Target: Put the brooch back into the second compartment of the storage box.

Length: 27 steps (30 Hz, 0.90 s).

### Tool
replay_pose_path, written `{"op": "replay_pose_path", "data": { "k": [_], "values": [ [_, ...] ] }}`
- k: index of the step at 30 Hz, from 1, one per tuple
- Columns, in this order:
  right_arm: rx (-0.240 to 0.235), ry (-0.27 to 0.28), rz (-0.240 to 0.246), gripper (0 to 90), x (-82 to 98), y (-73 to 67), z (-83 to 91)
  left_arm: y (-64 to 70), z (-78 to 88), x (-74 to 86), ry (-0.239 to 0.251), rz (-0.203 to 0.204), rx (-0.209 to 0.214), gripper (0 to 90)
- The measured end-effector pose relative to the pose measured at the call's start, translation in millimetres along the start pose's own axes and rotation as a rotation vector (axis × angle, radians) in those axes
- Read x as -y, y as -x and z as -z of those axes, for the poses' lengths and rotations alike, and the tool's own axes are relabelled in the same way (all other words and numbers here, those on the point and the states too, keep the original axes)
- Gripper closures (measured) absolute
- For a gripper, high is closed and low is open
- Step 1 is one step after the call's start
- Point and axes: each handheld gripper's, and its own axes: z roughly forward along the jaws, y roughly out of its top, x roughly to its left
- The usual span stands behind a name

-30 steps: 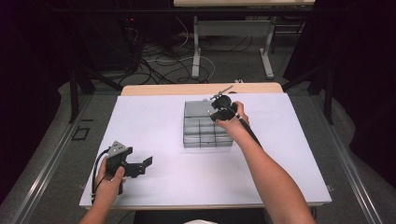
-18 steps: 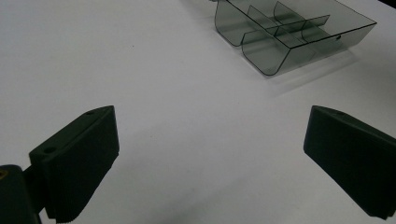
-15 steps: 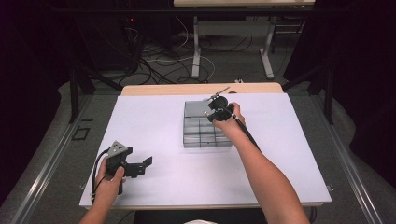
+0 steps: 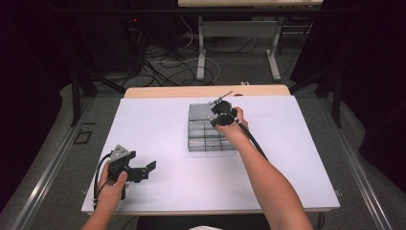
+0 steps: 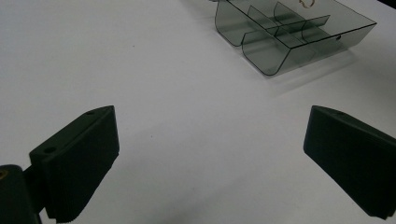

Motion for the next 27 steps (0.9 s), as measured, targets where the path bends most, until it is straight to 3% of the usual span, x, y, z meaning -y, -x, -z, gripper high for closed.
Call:
{"op": "replay_pose_path", "data": {
  "k": [10,11,12,13,14,21,27],
  "values": [
    [-0.019,-0.007,-0.011,80.9,1.6,-2.8,-5.3,0.5,0.0,-0.2,0.000,0.001,0.001,3.3],
    [-0.023,-0.016,0.014,80.9,1.4,-1.8,-6.1,0.5,-0.1,-0.2,-0.001,0.000,0.001,3.3],
    [-0.024,0.018,0.005,80.9,4.0,-3.0,-10.0,0.5,-0.2,-0.2,-0.001,0.000,0.000,3.3],
    [-0.024,0.018,0.005,80.9,4.0,-3.0,-10.0,0.5,-0.2,-0.2,0.000,0.001,0.001,3.3],
    [-0.019,-0.038,0.013,80.9,2.8,-3.1,-7.3,0.4,-0.1,-0.1,0.000,0.002,0.002,3.3],
    [0.000,-0.030,-0.004,80.8,4.5,-2.7,-10.8,0.2,0.0,-0.2,0.001,0.002,0.001,3.3],
    [0.002,-0.038,0.024,80.8,4.8,-1.7,-14.0,0.3,0.0,-0.3,0.002,0.002,0.002,3.3]
  ]
}}
